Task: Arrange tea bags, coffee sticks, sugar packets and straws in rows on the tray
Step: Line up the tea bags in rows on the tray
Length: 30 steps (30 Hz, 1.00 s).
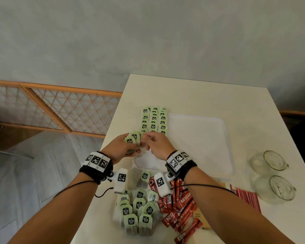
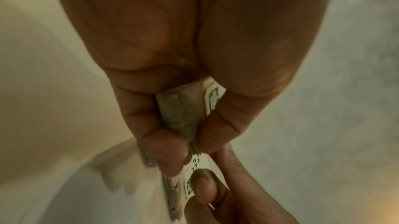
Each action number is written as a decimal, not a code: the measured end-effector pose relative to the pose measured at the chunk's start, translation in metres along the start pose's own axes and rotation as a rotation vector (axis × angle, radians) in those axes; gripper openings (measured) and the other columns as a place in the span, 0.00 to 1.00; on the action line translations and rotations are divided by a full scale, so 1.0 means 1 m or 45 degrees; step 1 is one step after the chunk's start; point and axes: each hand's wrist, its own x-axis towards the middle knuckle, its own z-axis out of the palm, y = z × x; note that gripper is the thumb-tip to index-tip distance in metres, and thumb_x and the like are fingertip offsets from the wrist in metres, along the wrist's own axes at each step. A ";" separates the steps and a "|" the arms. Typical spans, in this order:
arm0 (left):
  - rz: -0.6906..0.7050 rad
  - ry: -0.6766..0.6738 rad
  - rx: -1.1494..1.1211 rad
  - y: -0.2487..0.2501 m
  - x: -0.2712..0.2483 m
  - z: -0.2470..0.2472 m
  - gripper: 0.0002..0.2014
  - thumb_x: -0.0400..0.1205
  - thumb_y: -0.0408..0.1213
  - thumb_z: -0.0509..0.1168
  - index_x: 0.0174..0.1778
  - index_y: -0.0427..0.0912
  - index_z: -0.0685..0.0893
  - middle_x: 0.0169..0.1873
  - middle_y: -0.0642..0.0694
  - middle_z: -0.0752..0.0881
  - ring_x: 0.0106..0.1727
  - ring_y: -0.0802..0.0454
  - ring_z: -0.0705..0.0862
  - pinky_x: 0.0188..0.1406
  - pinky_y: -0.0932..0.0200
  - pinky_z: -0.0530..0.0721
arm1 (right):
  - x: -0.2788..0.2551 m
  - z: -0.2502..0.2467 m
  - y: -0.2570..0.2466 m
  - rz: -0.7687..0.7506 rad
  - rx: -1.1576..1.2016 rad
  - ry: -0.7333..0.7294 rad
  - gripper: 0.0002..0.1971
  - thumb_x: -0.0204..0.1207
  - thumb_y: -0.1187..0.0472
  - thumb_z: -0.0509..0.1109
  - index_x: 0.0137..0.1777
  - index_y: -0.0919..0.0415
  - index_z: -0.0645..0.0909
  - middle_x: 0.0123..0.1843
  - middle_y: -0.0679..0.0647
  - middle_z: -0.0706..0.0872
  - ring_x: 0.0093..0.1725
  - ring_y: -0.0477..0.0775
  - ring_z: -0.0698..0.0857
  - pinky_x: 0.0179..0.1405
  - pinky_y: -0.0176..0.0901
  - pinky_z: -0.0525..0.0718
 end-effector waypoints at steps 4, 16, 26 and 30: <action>-0.011 -0.072 0.017 0.001 -0.001 0.005 0.17 0.71 0.25 0.71 0.56 0.38 0.86 0.50 0.39 0.90 0.42 0.47 0.87 0.37 0.60 0.84 | 0.000 -0.001 0.001 -0.040 0.072 0.004 0.10 0.88 0.59 0.67 0.51 0.62 0.88 0.31 0.48 0.83 0.24 0.35 0.77 0.29 0.24 0.72; 0.055 0.138 0.104 -0.006 0.006 0.001 0.07 0.81 0.32 0.73 0.52 0.33 0.87 0.37 0.42 0.89 0.35 0.48 0.83 0.28 0.62 0.78 | -0.006 -0.009 -0.002 0.035 -0.070 0.003 0.13 0.91 0.55 0.60 0.54 0.65 0.80 0.34 0.54 0.83 0.24 0.36 0.81 0.22 0.27 0.72; 0.109 0.190 0.082 -0.003 0.006 0.013 0.07 0.85 0.34 0.68 0.53 0.33 0.86 0.36 0.44 0.90 0.34 0.52 0.85 0.31 0.63 0.83 | -0.015 -0.009 0.008 0.030 -0.081 0.066 0.20 0.82 0.47 0.72 0.41 0.66 0.82 0.35 0.58 0.84 0.31 0.51 0.82 0.34 0.42 0.79; 0.087 0.180 0.057 -0.002 0.006 0.015 0.05 0.85 0.35 0.69 0.52 0.37 0.87 0.42 0.38 0.92 0.38 0.49 0.83 0.36 0.60 0.83 | -0.014 -0.016 0.010 0.044 -0.128 0.161 0.22 0.82 0.45 0.71 0.41 0.66 0.81 0.40 0.65 0.89 0.31 0.53 0.83 0.33 0.44 0.81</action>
